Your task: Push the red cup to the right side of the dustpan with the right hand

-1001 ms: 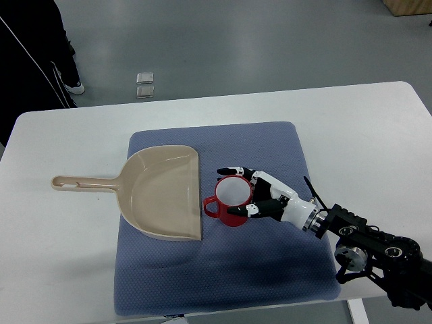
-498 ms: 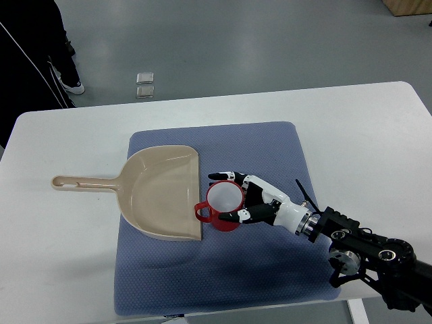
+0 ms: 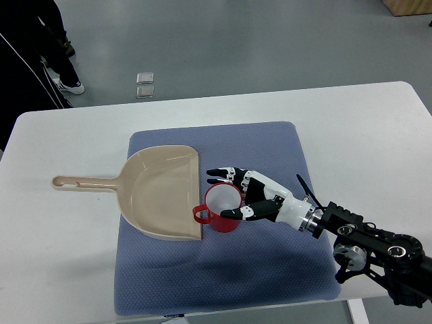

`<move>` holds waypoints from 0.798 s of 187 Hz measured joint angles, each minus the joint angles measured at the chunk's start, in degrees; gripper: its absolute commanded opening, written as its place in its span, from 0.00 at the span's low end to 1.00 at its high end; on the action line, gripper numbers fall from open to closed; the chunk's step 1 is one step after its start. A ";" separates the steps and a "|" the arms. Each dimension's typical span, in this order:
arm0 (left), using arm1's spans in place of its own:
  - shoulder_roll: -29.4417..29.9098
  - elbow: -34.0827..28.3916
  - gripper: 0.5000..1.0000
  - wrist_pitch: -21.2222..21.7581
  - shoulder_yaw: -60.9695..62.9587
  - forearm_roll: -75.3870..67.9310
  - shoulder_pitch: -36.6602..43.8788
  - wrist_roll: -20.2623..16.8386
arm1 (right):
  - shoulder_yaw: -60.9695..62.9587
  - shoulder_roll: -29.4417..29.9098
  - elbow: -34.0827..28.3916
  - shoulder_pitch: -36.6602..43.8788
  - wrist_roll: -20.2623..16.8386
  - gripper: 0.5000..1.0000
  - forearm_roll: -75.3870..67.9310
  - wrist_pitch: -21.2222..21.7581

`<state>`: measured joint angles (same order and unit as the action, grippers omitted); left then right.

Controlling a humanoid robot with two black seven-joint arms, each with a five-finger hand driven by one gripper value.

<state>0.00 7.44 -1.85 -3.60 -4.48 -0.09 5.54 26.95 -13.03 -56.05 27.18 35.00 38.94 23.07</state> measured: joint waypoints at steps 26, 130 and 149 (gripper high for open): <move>0.00 0.00 1.00 0.00 0.00 0.00 0.00 0.00 | 0.33 -2.24 -0.01 0.73 0.00 0.87 -0.31 0.40; 0.00 0.00 1.00 0.00 0.00 0.00 0.00 0.00 | 0.39 -9.87 1.56 7.23 -0.38 0.87 -15.18 0.92; 0.00 0.00 1.00 0.00 0.00 0.00 0.00 0.00 | 0.32 -9.94 3.14 8.15 -3.12 0.87 -20.60 0.91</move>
<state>0.00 7.44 -1.85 -3.60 -4.48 -0.09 5.54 27.27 -22.97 -52.91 35.33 31.88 18.34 23.97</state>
